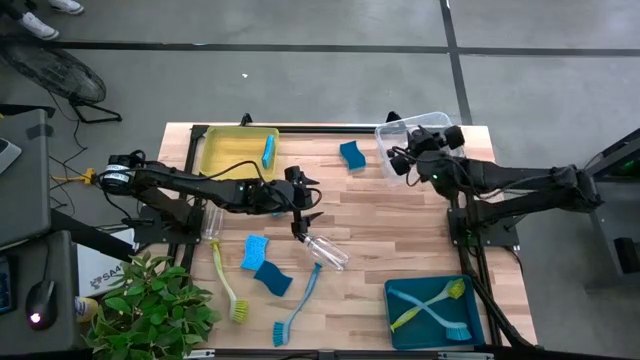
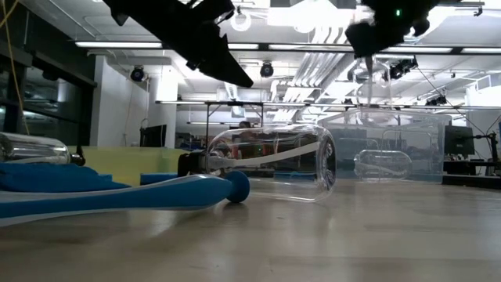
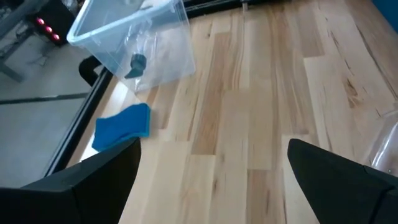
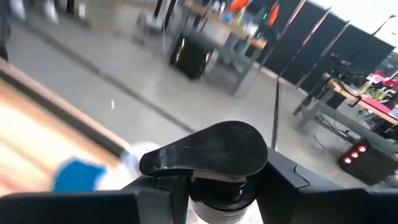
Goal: Pick & Place Kitchen Sink Supplies
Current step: Put the transparent soap dispenser into the transparent bin
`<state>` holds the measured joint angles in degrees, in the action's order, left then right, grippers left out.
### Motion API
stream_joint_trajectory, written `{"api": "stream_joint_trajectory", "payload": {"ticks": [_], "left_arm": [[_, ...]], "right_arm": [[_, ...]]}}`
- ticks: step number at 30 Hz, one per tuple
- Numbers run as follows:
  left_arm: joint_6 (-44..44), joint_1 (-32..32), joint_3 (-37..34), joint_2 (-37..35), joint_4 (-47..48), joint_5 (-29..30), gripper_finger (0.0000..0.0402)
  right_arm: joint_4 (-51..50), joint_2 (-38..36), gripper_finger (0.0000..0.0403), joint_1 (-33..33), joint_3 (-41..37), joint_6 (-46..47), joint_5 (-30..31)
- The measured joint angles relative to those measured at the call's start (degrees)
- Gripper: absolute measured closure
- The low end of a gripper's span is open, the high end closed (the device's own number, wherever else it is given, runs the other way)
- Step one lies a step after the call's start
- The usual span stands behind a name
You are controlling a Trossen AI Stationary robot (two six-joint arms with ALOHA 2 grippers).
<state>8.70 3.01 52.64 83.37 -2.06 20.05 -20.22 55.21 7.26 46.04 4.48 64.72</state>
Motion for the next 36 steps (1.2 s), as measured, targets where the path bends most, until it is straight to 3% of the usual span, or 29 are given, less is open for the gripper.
{"api": "stream_joint_trajectory", "payload": {"ticks": [6,13,27,36], "left_arm": [[-0.7,0.0,0.0,0.0,0.6,0.0,0.0002],[-1.6,0.0,0.0,0.0,0.5,-1.1,0.0002],[-2.0,0.0,0.0,0.0,0.5,-1.2,0.0002],[-3.0,0.0,0.0,0.0,0.5,-1.5,0.0002]], "right_arm": [[-7.1,0.0,0.0276,6.6,0.0,-8.0,-10.1],[-12.8,0.2,0.0276,11.7,0.0,-21.4,-28.3],[-21.5,4.6,0.0272,16.9,0.0,-36.0,-33.6],[-21.6,5.6,0.0202,16.9,0.0,-36.4,-33.2]]}}
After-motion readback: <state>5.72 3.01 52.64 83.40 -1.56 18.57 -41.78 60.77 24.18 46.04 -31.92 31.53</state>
